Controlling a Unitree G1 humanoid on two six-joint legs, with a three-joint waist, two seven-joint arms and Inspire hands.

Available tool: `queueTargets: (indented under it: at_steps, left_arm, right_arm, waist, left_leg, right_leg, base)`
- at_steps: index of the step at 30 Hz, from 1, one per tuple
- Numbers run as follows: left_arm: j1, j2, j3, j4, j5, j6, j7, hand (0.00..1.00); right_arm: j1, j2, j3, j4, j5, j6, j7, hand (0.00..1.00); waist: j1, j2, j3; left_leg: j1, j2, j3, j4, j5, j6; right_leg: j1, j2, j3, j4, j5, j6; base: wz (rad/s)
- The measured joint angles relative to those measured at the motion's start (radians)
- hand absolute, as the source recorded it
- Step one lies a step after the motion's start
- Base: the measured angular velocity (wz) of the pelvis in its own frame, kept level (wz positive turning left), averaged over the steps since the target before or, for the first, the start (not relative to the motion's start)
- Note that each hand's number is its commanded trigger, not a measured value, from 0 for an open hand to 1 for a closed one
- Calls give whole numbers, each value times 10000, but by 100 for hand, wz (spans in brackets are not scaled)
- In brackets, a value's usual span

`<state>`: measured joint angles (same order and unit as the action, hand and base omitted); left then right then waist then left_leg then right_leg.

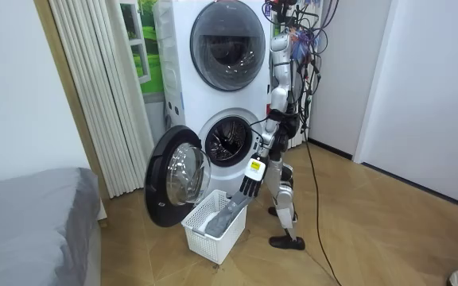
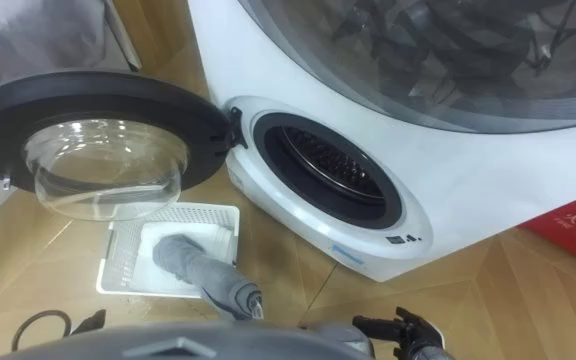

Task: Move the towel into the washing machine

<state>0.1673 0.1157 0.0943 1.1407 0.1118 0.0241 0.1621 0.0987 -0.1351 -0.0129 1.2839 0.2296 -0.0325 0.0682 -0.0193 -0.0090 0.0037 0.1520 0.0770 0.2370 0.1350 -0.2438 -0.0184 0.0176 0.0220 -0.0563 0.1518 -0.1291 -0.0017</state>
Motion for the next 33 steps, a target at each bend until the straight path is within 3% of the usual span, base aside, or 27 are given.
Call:
queueTargets:
  at_steps: [18,21,29,33]
  left_arm:
    - [-81,94,-18,-19,5,-5,-185,0]
    - [-200,213,-407,-17,3,-23,-198,0]
    - [-1313,291,-1131,188,1278,-330,-209,0]
    - [-2401,69,-1681,578,2086,-647,-174,0]
  right_arm:
    - [-43,-17,143,-5,39,19,15,0]
    - [-229,-101,335,56,3,22,132,0]
    - [-1219,-231,594,339,-542,-29,234,0]
    - [-2006,-284,1048,564,-733,-212,214,0]
  waist:
    - [4,-39,-15]
    - [-24,-54,-23]
    - [-76,35,35]
    - [-93,245,192]
  left_leg:
    - [-200,-6,-5,16,0,0]
    - [-378,-8,-8,31,1,1]
    - [-1618,-4,8,516,2,5]
    - [-2448,-36,69,739,41,69]
  right_leg:
    - [-242,-11,-18,1,-1,2]
    - [-410,-16,-18,32,3,1]
    - [-1626,-76,-32,486,111,-91]
    - [-2550,-209,-331,857,191,-114]
  base:
    - [0]
    - [0]
    - [-3]
    - [-5]
